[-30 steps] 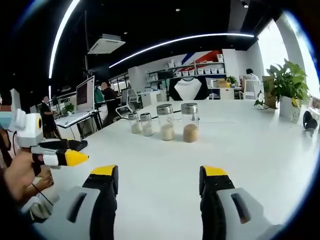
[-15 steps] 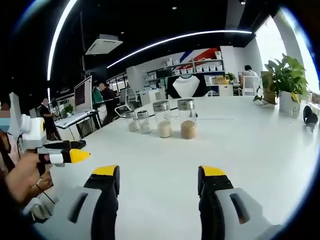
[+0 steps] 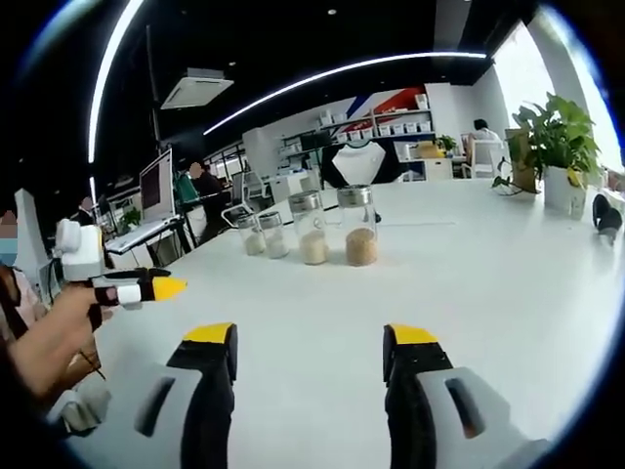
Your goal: Rotate the seasoning bottle until the label or dispensing opening points toward the visible target arrow and the bottle remains upright within the marked orientation range
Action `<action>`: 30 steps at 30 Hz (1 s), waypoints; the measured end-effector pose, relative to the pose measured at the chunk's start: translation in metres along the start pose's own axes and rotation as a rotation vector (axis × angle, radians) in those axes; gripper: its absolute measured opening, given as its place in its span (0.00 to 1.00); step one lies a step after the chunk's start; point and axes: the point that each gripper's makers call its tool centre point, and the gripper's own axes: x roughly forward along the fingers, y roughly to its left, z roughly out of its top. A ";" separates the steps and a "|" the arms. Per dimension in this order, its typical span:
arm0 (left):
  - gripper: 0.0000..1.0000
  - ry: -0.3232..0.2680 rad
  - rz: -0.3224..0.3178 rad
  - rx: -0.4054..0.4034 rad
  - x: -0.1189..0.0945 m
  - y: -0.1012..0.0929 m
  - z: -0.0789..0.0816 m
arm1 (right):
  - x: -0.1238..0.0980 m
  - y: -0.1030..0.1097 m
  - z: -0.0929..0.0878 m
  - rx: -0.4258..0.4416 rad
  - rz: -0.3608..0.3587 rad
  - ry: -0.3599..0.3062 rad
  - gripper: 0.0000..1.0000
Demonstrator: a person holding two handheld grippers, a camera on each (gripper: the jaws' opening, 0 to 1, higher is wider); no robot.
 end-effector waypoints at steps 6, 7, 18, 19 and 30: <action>0.61 -0.007 0.009 -0.002 0.010 0.005 0.005 | 0.003 -0.007 0.002 0.013 -0.009 -0.004 0.58; 0.61 -0.008 0.010 -0.002 0.011 0.006 0.005 | 0.004 -0.008 0.002 0.015 -0.009 -0.005 0.58; 0.55 -0.037 0.023 -0.026 0.044 0.023 0.025 | 0.008 -0.013 0.000 0.016 -0.008 -0.002 0.56; 0.55 -0.039 0.027 -0.030 0.048 0.025 0.027 | 0.008 -0.015 0.000 0.018 -0.011 -0.002 0.56; 0.49 -0.050 0.045 -0.033 0.093 0.038 0.044 | 0.012 -0.024 0.002 0.037 -0.019 -0.010 0.55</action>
